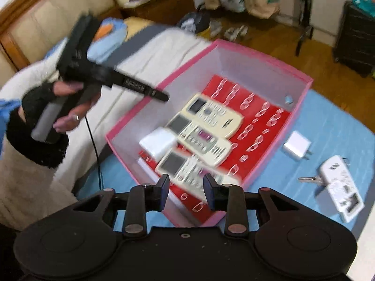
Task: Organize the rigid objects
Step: 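Grasp the thin flat white remote on the bed with the right tool, then carry the flat white remote into the box and release it, then withdraw the right tool from the box toward the white charger, then grasp the small white charger plug with the right tool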
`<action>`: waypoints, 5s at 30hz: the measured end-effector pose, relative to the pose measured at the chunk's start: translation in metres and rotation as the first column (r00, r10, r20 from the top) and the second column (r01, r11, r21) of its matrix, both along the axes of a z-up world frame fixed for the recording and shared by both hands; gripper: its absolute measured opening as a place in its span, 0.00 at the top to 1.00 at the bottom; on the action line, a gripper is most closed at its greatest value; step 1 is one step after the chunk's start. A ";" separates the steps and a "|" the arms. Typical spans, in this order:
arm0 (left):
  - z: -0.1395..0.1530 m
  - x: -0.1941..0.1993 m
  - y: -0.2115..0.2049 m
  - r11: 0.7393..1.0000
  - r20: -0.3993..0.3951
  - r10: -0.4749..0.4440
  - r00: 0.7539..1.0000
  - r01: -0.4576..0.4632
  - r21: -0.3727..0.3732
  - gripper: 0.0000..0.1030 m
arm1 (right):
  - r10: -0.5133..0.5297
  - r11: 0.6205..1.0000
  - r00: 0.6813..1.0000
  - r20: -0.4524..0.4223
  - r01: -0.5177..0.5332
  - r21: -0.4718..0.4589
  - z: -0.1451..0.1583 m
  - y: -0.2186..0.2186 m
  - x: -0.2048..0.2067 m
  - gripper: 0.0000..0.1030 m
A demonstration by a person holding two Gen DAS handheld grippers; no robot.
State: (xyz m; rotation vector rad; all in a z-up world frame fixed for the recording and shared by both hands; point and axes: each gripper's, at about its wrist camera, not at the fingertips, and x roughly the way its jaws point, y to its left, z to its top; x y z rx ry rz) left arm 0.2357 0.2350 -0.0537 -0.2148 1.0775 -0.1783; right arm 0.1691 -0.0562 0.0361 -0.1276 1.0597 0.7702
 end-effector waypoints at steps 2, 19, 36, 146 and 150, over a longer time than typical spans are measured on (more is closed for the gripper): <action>0.000 0.000 -0.001 1.000 -0.002 -0.001 1.000 0.001 0.005 0.94 | -0.049 0.998 0.998 0.031 0.048 0.036 0.005 -0.021 -0.002 0.64; -0.002 0.002 -0.004 1.000 -0.024 0.005 1.000 -0.005 0.014 0.94 | -0.269 0.951 0.955 -0.123 0.243 -0.190 -0.121 -0.118 0.029 0.57; -0.004 0.004 -0.005 1.000 -0.027 0.006 1.000 -0.005 0.025 0.94 | -0.337 0.937 0.927 -0.162 0.347 0.039 -0.106 -0.130 0.029 0.93; -0.007 -0.002 -0.013 0.997 -0.022 -0.058 0.998 0.059 0.055 0.92 | -0.416 0.893 0.861 0.292 0.448 -0.049 -0.102 -0.109 0.057 0.67; -0.006 -0.001 -0.012 0.997 -0.022 -0.058 0.998 0.059 0.057 0.92 | -0.450 0.886 0.856 0.253 0.464 0.006 -0.092 -0.108 0.055 0.67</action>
